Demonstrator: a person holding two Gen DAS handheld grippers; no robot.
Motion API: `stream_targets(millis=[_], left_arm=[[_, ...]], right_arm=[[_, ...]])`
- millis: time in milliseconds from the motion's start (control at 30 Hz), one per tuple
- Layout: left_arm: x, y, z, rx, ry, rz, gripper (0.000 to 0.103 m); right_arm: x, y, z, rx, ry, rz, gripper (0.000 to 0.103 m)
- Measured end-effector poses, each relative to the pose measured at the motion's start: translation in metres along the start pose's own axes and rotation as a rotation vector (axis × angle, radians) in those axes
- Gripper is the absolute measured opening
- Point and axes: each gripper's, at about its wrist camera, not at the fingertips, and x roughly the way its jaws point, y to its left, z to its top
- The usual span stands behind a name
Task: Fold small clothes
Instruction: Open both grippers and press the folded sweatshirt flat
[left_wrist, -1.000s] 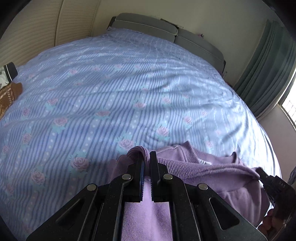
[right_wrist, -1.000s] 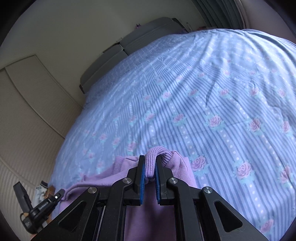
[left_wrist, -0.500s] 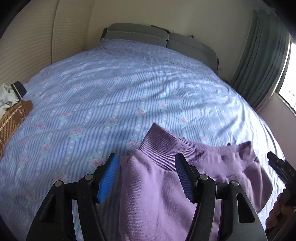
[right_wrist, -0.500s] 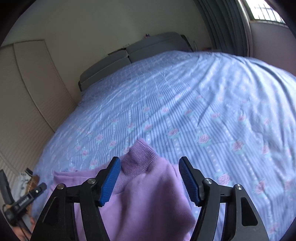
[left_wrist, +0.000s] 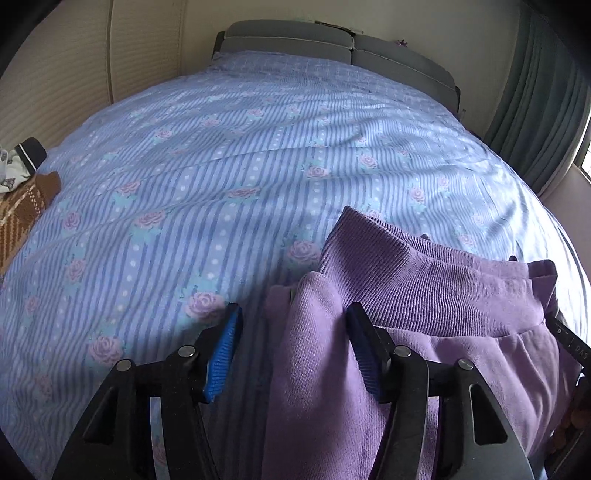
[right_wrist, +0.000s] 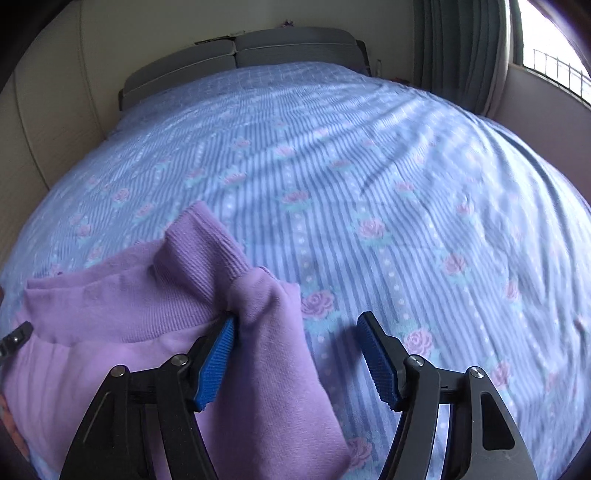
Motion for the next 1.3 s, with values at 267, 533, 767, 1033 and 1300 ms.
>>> stream_targets(millis=[267,533,767,1033,1300], left_arm=[[-0.050,-0.008,-0.004,0.039,-0.071,-0.003,0.057],[-0.094,-0.013,-0.039,0.040,-0.080,-0.036,0.057],[-0.078,0.010,-0.076,-0.028,-0.005,-0.037,0.064],[-0.066,0.010,-0.085,-0.014,-0.028,-0.013,0.072],[-0.121,-0.022,-0.076,0.103,-0.201,-0.050,0.069]], right_arm=[[-0.038,0.002,0.004,-0.001,-0.061,0.008,0.066],[-0.106,0.021,-0.024,-0.089,-0.137,0.112,0.066],[-0.094,0.021,-0.056,-0.132,-0.076,0.141,0.066],[-0.053,-0.002,-0.070,-0.060,0.058,0.117,0.068],[-0.102,0.017,-0.064,-0.111,-0.118,0.084,0.068]])
